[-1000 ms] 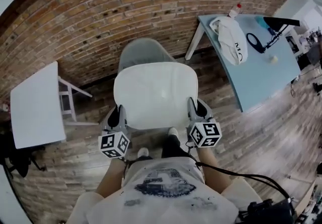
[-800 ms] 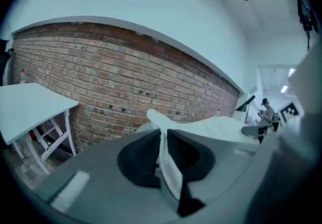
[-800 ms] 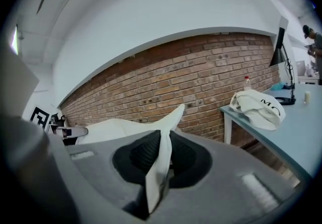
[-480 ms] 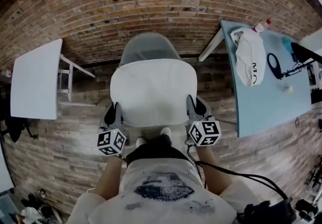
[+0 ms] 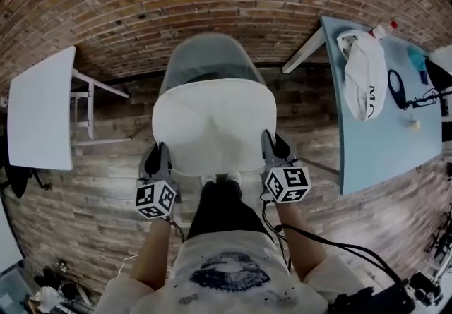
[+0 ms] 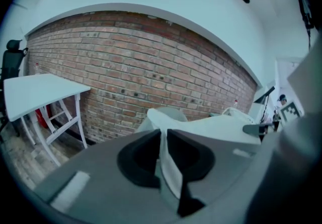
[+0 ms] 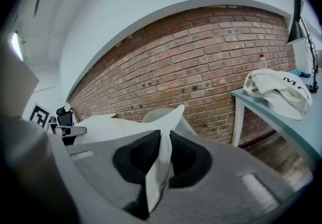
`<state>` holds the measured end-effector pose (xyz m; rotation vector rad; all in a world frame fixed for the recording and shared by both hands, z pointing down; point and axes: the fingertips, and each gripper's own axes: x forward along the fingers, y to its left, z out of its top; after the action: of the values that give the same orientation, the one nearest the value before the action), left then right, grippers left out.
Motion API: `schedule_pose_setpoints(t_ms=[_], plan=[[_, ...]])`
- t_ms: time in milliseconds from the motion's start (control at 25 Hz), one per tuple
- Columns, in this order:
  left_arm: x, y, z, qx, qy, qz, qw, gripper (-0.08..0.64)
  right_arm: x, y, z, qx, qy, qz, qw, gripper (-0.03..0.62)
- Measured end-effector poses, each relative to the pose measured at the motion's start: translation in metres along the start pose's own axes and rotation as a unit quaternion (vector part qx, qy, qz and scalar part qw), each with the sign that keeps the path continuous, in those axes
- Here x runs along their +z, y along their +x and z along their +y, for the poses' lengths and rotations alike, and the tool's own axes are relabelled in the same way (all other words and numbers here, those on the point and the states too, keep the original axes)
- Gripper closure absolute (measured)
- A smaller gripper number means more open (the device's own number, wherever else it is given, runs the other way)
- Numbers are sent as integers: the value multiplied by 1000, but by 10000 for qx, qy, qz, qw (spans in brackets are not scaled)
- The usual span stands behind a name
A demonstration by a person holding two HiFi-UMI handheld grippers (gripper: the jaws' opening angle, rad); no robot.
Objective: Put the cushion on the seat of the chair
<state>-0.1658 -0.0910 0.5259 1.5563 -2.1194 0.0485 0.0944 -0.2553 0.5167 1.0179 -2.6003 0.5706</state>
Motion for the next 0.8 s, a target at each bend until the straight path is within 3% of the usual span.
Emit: schedule_pose_setpoints(t_ms=[800], plan=[[-137, 124, 54, 156, -138, 387, 9990, 528, -126, 120, -55, -217, -161, 452, 9986, 551]])
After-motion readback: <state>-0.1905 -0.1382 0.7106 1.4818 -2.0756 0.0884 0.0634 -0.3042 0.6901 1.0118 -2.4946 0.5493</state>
